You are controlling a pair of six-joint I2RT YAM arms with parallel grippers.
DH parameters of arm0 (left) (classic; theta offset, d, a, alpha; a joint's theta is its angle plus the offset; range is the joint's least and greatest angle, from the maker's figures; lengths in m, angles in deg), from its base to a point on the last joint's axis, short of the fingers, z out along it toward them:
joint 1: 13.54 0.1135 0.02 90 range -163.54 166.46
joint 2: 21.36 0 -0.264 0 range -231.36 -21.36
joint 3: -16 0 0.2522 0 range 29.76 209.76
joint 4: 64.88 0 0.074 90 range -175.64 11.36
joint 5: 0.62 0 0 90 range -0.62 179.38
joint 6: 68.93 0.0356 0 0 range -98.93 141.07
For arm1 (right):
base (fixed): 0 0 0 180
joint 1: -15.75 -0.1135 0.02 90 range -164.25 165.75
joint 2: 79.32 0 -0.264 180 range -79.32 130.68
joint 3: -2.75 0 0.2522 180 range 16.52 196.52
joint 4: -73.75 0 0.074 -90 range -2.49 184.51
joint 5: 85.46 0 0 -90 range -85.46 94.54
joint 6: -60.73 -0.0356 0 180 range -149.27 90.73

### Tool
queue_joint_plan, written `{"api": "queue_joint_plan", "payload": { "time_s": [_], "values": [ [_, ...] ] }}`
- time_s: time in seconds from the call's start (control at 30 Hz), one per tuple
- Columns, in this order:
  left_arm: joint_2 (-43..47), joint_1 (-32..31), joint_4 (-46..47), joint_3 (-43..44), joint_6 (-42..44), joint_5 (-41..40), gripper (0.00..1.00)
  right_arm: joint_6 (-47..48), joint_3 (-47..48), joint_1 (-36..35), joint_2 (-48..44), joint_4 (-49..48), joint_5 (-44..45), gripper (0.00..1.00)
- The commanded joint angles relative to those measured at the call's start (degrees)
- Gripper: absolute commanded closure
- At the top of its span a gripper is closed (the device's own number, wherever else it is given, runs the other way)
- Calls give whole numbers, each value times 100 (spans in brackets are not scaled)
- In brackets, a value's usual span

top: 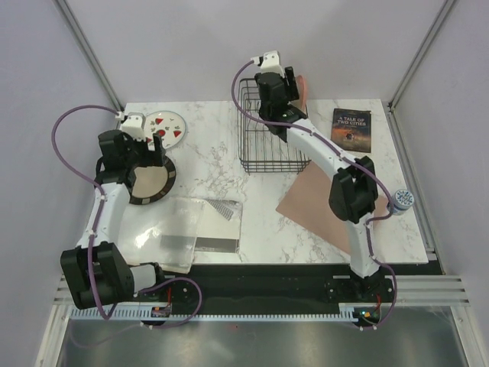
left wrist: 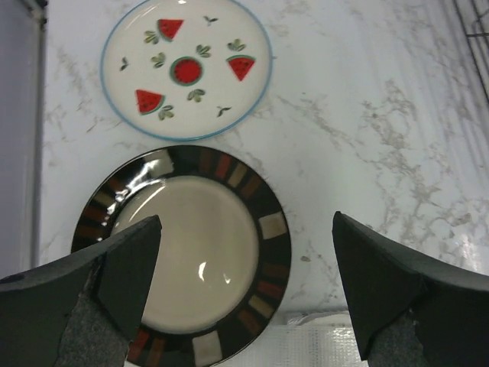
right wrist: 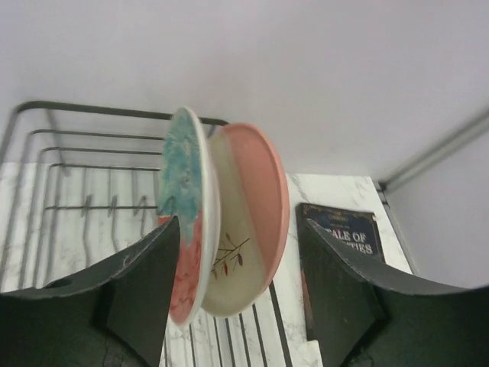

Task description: Load the plates into the dish rack

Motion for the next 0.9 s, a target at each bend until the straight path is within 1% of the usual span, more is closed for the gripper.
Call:
{"api": "queue_joint_plan", "payload": {
  "time_s": [0.0,0.03,0.07,0.1,0.17,0.2,0.27,0.3,0.33,0.4,0.43,0.47,0.53,0.6,0.63,0.67,0.7,0.73,0.77,0.8,0.87],
  "values": [
    [-69,293,-798,503,-168,-1156,0,-147,-888,-220,-1303,159,-2123,22],
    [-87,346,-904,530,-168,-1183,0,-182,-1065,-211,-1601,292,-2800,22],
    [-96,477,-1088,538,-185,-1226,0,-183,-1215,-211,-1717,503,-4190,23],
    [-104,539,-1159,565,-186,-1262,0,-218,-1469,-211,-1796,583,-4796,27],
    [-183,758,-1430,635,-238,-1288,0,-498,-1490,-211,-1833,732,-5851,28],
    [-227,838,-1519,653,-308,-1219,0,-943,-1393,-220,-1771,794,-6709,28],
    [-201,979,-1660,627,-309,-1113,0,-1359,-1000,-211,-1403,812,-7680,26],
    [-158,997,-1678,600,-309,-1095,0,-1952,-832,-220,-1228,760,-8650,25],
    [-44,1006,-1678,565,-317,-1060,0,-2419,-665,-211,-799,664,-9043,26],
    [97,1006,-1819,530,-361,-981,0,-3482,-286,-264,-323,-221,-9659,25],
    [167,1014,-1915,521,-379,-981,0,-4497,-154,-308,141,-512,-9871,25],
    [290,1006,-1985,538,-405,-972,0,-4794,143,-378,354,-854,-9890,28],
    [457,1015,-2249,547,-458,-849,0,-5191,356,-597,793,-1172,-9628,30],
    [808,1006,-2477,512,-545,-744,0,-5140,610,-851,1006,-1148,-9330,32],
    [923,1014,-2565,512,-581,-726,0,-5096,759,-923,1259,-921,-9024,32],
    [1194,1015,-2679,538,-607,-665,0,-5148,1022,-1028,1392,-832,-8881,32],
    [1318,1015,-2854,556,-660,-638,0,-5244,1094,-1064,1524,-779,-8732,32],
    [1485,1015,-2952,565,-678,-603,0,-5445,1104,-1099,1690,-709,-8400,32],
    [1643,1015,-3031,574,-704,-481,0,-5500,1060,-1160,1770,-699,-8283,33],
    [1993,1023,-3093,565,-739,-393,0,-5552,1060,-1187,1910,-699,-8230,33],
    [2320,1015,-3277,565,-783,-112,0,-5579,1077,-1283,2043,-638,-8064,34]
  ]
}}
